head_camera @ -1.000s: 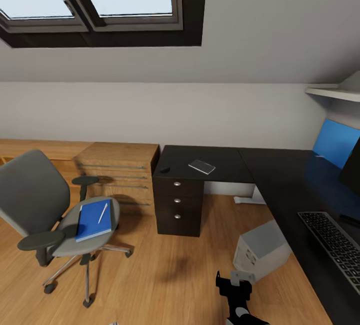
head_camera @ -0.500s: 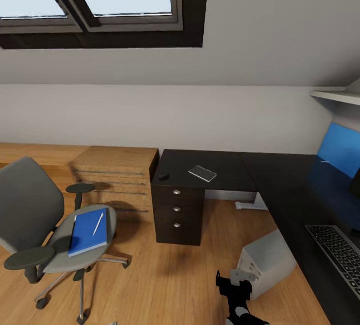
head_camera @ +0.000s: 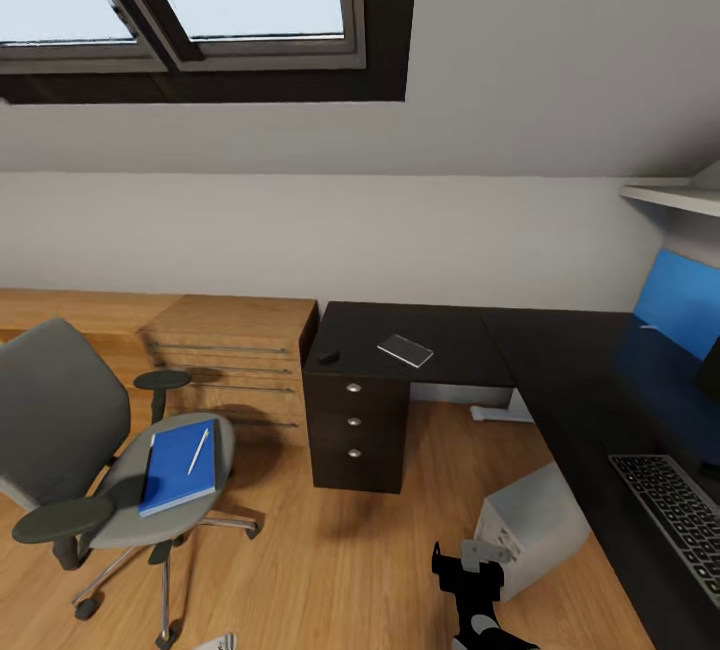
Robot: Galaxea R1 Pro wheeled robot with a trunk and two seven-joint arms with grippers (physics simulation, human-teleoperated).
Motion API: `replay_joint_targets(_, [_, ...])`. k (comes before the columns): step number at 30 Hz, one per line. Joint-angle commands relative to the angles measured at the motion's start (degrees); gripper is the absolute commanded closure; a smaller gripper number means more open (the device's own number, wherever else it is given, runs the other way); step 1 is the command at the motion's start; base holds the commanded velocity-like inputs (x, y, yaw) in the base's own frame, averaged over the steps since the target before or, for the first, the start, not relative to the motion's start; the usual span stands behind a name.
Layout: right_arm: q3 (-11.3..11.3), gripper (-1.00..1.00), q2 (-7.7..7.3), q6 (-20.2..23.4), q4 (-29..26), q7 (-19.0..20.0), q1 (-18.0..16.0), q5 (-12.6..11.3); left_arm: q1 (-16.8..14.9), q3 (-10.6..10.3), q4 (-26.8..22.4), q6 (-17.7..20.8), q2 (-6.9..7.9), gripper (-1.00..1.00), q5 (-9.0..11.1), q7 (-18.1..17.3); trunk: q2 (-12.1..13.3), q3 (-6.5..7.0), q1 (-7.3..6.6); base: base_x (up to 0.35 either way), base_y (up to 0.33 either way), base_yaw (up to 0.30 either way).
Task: In the bedroom, organize the workspace by keeping the computer under the desk, ensuring the monitor is on the desk, placing the keyboard on the desk next to the monitor, placing the mouse on the desk next to the keyboard, moving the folder from the swivel chair onto the desk next to the mouse, stacking the notebook on top of the folder with the pen on top of the notebook, and positioning the swivel chair next to the desk.
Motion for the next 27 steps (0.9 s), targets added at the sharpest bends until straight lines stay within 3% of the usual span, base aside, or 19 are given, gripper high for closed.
replay_joint_targets(1, [0.50, -1.00, 0.02, -0.20, 0.05, -0.11, -0.05, -0.59, -0.04, -0.47, 0.00, -0.56, 0.06, -1.00, 0.42, 0.43, 0.36, 0.11, -0.22, 0.000, 0.000, 0.000])
replay_joint_targets(12, [0.48, -1.00, 0.01, -0.27, 0.05, -0.11, -0.05, -0.60, -0.01, -0.47, -0.60, -10.42, 0.13, -1.00, 0.42, 0.43, 4.77, 2.08, -2.63, 0.000, 0.000, 0.000])
replay_joint_targets(17, [0.50, -1.00, 0.01, -0.28, 0.04, -0.11, -0.05, -0.59, 1.96, -0.55, -6.38, -12.97, 0.16, -1.00, 0.32, 0.47, 6.78, 2.98, -3.73, 0.000, 0.000, 0.000])
replay_joint_targets(20, [0.48, -1.00, 0.01, -0.29, 0.03, -0.11, -0.05, -0.59, 4.68, -0.56, -11.48, -13.14, 0.22, -1.00, 0.24, 0.53, 7.98, 3.52, -4.39, 0.000, 0.000, 0.000])
replay_joint_targets(21, [0.47, -1.00, 0.01, -0.29, 0.02, -0.11, -0.05, -0.59, 7.04, -0.57, -15.75, -13.06, 0.27, -1.00, 0.13, 0.59, 8.38, 3.70, -4.61, 0.000, 0.000, 0.000])
replay_joint_targets(24, [0.45, -1.00, 0.01, -0.29, 0.02, -0.11, -0.05, -0.59, 11.17, -0.53, -22.59, -12.61, 0.41, -1.00, -0.22, 0.64, 9.58, 4.24, -5.27, 0.000, 0.000, 0.000])
replay_joint_targets(25, [0.46, -1.00, 0.01, -0.29, 0.02, -0.11, -0.05, -0.59, 15.13, -0.51, -28.51, -11.18, 0.49, -1.00, -0.74, 0.66, 9.99, 4.42, -5.49, 0.000, 0.000, 0.000])
replay_joint_targets(27, [0.46, -1.00, 0.01, -0.49, 0.02, -0.11, -0.05, -0.59, 18.04, -0.44, -32.48, -8.64, 0.55, -1.00, -1.22, 0.72, 10.79, 4.78, -5.93, 0.000, 0.000, 0.000])
